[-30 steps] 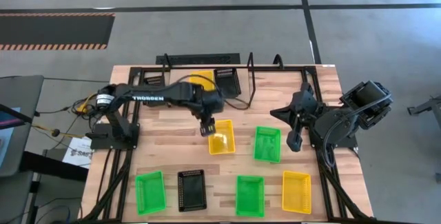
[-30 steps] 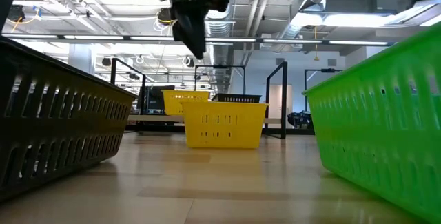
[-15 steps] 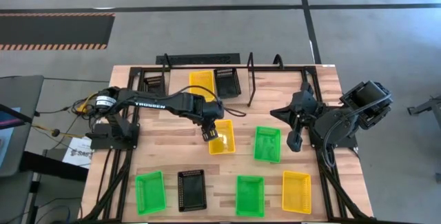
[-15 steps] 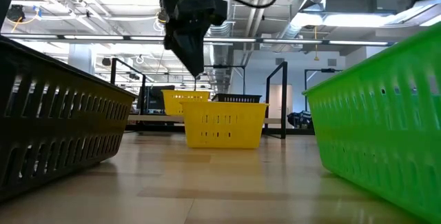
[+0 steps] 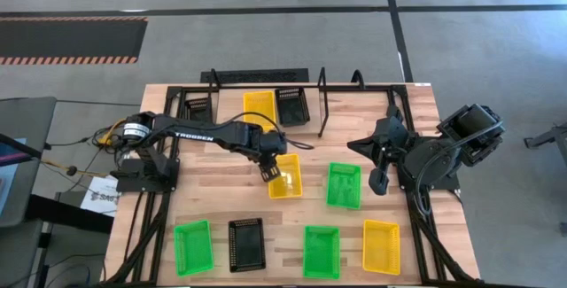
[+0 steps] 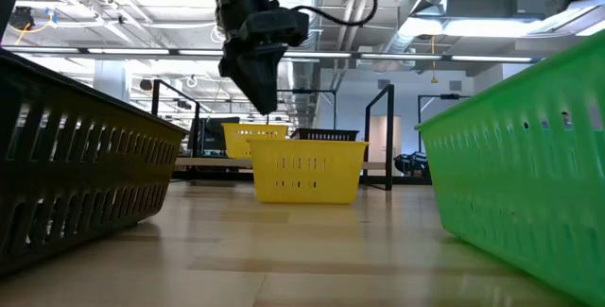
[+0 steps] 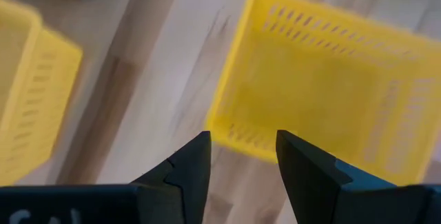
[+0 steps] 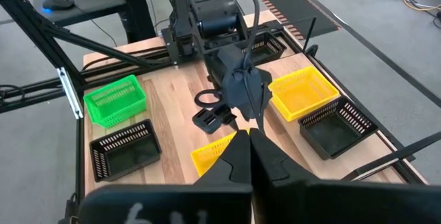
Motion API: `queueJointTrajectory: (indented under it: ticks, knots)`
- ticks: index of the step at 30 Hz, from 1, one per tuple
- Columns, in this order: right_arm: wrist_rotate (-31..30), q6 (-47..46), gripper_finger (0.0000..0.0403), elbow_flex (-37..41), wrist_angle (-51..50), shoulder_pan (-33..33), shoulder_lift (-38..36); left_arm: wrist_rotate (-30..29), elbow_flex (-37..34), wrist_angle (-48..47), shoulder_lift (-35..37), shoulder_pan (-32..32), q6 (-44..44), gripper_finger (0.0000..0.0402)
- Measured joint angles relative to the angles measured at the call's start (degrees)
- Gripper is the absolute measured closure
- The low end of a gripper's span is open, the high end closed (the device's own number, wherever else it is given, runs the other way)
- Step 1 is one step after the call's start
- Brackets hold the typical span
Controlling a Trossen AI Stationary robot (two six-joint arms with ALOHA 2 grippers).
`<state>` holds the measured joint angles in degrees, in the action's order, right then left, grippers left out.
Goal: Stack baskets on shelf by color
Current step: Stack the top yellow bin on top of the yellow bin on the shelf
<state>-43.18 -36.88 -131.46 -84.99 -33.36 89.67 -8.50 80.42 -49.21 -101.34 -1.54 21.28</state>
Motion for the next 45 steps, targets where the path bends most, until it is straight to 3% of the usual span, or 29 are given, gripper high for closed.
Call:
queueJointTrajectory:
  ticks: [11,18,21,25,36,45]
  knots:
    - [0.02,-0.02,0.0398,-0.01,0.02,0.0,0.0,0.06,0.0,1.56,0.0,2.66,-0.59,0.0249]
    - [0.17,-0.07,0.0398,-0.01,0.02,0.0,0.0,1.74,0.0,0.09,0.0,7.5,-12.17,0.0262]
    - [0.3,-0.08,0.0398,0.0,0.03,0.0,0.0,0.89,0.0,0.13,-0.02,8.66,-12.73,0.0268]
    - [1.01,-0.15,0.0399,0.0,0.12,0.0,0.17,-4.04,0.0,-0.08,-0.02,8.62,1.05,0.0269]
    - [2.75,-0.09,0.0399,0.0,-0.09,0.0,1.89,-3.28,0.0,-1.47,-0.02,8.92,28.75,0.0253]
    - [1.18,6.76,0.0399,0.0,-0.17,0.13,1.85,-5.08,-2.9,-1.22,-0.02,8.9,40.73,0.0252]
